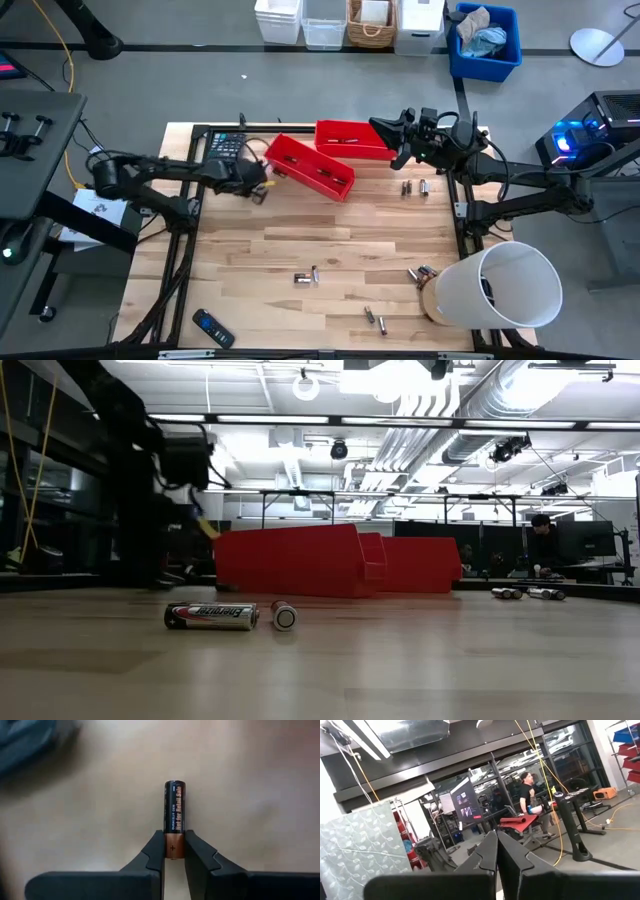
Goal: Sort batteries
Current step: Put the black battery into the bottom red bin
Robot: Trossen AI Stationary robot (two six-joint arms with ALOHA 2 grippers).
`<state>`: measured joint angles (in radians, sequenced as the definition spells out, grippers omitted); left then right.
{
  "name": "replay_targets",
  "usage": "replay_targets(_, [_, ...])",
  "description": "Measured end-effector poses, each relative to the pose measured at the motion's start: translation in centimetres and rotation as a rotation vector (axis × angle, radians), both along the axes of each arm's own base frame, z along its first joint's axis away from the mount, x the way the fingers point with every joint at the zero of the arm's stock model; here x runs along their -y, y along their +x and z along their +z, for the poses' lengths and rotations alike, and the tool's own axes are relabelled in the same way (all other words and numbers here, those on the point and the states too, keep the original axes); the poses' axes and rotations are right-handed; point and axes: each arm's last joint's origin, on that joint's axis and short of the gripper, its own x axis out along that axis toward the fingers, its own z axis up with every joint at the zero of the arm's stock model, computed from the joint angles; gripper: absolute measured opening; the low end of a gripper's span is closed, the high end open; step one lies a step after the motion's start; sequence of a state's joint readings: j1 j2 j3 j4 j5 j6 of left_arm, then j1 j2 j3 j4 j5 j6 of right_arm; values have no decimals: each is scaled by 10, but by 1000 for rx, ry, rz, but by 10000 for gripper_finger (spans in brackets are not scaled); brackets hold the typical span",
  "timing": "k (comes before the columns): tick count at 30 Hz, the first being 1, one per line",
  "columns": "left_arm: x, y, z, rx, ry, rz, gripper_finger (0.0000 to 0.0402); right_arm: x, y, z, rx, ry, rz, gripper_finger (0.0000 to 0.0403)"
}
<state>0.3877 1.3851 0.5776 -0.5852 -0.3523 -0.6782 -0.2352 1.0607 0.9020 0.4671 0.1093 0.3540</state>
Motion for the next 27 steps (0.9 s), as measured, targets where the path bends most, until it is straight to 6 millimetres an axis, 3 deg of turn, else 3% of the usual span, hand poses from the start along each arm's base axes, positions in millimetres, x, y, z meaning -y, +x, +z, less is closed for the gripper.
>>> replay_targets(4, [21,-15,23,3,-46,-80,31,0,0,0,-7,-18,-6,0])
replay_targets(8, [33,-7,62,332,86,-271,31,0,0,-1,-17,-20,-8,0])
replay_targets(11, [30,4,98,584,241,-365,31,0,0,-1,-25,-23,-9,0])
replay_targets(14, [16,13,121,583,348,-398,31,0,0,-1,-25,-23,-10,0])
replay_targets(22, [-34,70,114,446,298,-545,32,1,0,-2,-35,-29,-23,0])
replay_targets(27, [-51,98,111,396,275,-562,107,1,0,-2,-35,-29,-23,0])
